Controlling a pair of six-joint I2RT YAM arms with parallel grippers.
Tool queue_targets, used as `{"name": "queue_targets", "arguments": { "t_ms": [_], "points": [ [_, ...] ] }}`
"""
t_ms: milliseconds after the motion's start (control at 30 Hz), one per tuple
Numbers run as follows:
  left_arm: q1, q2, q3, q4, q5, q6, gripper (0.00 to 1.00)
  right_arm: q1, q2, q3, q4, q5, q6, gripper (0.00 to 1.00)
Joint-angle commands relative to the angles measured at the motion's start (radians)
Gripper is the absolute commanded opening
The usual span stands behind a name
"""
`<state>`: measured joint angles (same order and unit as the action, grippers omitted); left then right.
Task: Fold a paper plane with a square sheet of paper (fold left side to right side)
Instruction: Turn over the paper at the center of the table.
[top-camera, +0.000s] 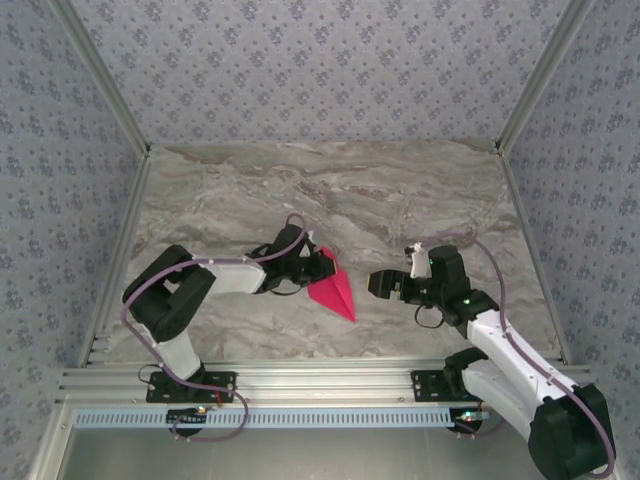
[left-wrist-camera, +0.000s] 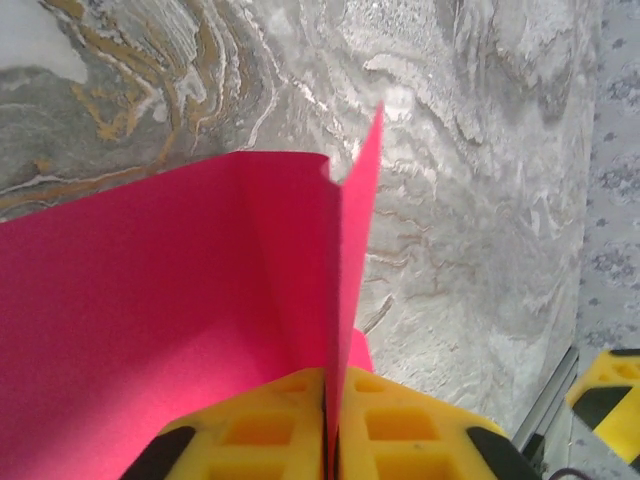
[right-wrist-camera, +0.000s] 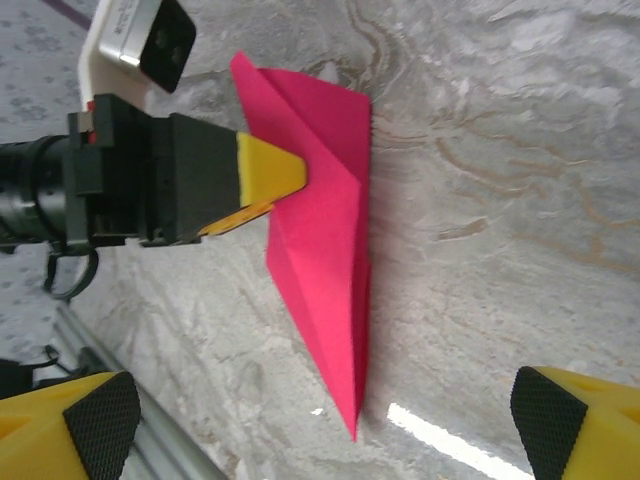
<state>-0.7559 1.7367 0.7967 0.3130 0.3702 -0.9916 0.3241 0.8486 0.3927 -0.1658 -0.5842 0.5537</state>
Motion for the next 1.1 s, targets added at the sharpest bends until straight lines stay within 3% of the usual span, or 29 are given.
{"name": "queue_targets", "arguments": {
  "t_ms": [0,233,400,633,1067],
  "points": [
    [-0.005,-0.060,0.041,-0.033,-0.003,0.038,0.04,-0.049,0.024,-0.020,0.066,-0.194,0.021,1.00],
    [0.041,-0.221,0.068,-0.100,-0.004,0.057,0.00,-0.146,0.096,-0.044,0.267,-0.459,0.125,1.00],
    [0.060,-0.327,0.086,-0.107,-0.001,0.059,0.00,-0.142,0.154,-0.060,0.464,-0.543,0.243,1.00],
    [0.061,-0.394,0.110,-0.072,0.025,0.036,0.00,-0.052,0.175,-0.042,0.620,-0.532,0.343,1.00],
    [0.048,-0.395,0.095,0.057,0.116,-0.061,0.00,0.079,0.296,0.064,0.731,-0.438,0.402,0.96]
  ]
}}
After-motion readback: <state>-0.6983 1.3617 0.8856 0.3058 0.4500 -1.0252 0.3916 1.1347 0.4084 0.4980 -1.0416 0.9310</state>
